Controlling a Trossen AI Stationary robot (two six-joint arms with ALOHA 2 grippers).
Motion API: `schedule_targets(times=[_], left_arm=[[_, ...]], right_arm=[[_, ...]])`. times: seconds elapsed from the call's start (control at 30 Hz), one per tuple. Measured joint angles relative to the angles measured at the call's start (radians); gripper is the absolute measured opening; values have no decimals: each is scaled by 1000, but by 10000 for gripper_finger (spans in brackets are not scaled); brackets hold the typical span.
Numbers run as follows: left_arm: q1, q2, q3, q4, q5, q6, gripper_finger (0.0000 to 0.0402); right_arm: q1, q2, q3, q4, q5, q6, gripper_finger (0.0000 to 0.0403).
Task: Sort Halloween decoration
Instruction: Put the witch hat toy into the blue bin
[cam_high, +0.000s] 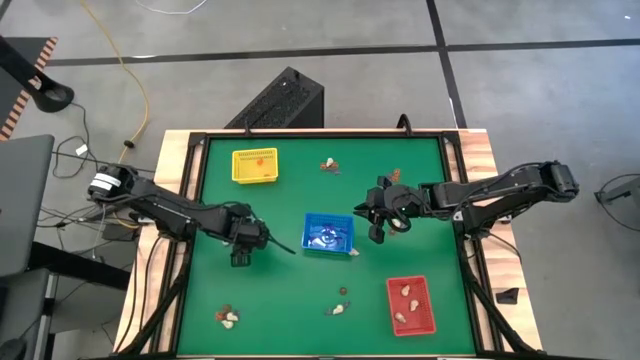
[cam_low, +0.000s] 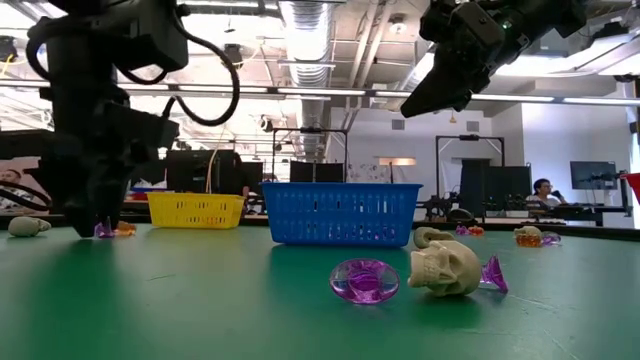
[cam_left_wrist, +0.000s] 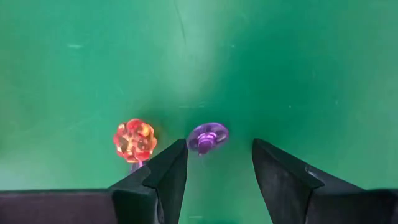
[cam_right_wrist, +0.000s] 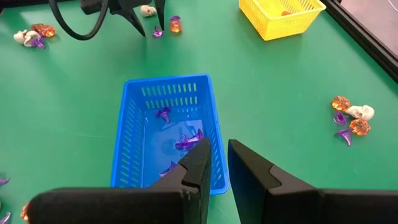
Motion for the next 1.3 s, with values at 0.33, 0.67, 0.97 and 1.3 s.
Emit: schedule_targets(times=[0.33,0.67,0.97,1.3], left_arm=[[0,0,0,15,-1,17,170],[0,0,0,14,-2,24,112],[0,0,0,12,-4,24,48],[0,0,47,14,-7,76,4]], right_arm=[[0,0,0,1,0,3,86],[0,0,0,1,4,2,86],[0,0,0,1,4,3,86],[0,0,0,1,3,3,86]])
